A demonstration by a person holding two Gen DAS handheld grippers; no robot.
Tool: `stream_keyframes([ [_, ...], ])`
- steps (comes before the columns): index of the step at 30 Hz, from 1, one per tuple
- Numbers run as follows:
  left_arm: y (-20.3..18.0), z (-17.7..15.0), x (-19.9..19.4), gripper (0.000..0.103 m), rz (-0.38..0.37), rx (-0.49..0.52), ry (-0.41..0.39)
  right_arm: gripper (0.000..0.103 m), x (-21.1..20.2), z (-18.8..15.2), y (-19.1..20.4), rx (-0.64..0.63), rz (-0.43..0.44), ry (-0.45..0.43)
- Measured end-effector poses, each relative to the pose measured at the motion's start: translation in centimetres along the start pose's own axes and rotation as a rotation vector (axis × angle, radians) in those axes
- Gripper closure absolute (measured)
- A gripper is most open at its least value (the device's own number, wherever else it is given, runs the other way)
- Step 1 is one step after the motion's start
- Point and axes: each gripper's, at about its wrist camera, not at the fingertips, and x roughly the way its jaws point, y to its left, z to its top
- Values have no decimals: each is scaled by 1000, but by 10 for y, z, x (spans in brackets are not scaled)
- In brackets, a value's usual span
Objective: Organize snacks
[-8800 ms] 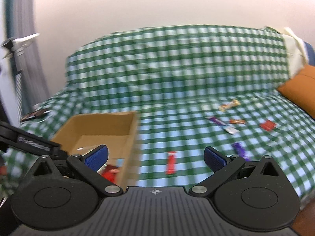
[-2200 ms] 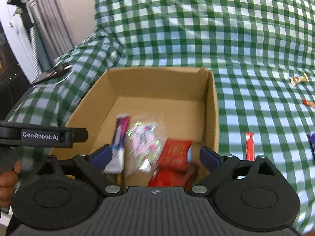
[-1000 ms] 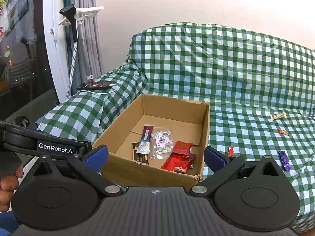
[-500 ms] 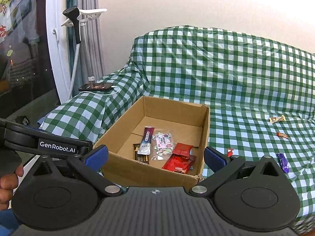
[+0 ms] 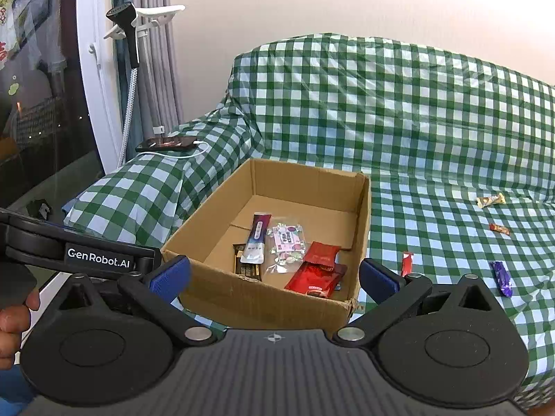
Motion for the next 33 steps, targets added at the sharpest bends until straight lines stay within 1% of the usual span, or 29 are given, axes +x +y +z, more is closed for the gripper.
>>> stream_keyframes([
  [10,-7,2,15,0,19,31,35,0,11,-4,-13,41,9,27],
  [16,-19,8,22,0,46,71,33,0,16,-6,-33,102,1,24],
  [20,-32,17,27,0,51,94,30,0,16,-7,-53,158,-20,19],
  [25,-56,34,31,0,30,129,16,0,14,-9,-85,216,-84,6],
  [30,-92,54,39,0,-29,171,7,0,5,-14,-131,275,-203,-31],
  [33,-120,66,47,0,-70,197,14,0,2,-21,-163,333,-272,-31],
])
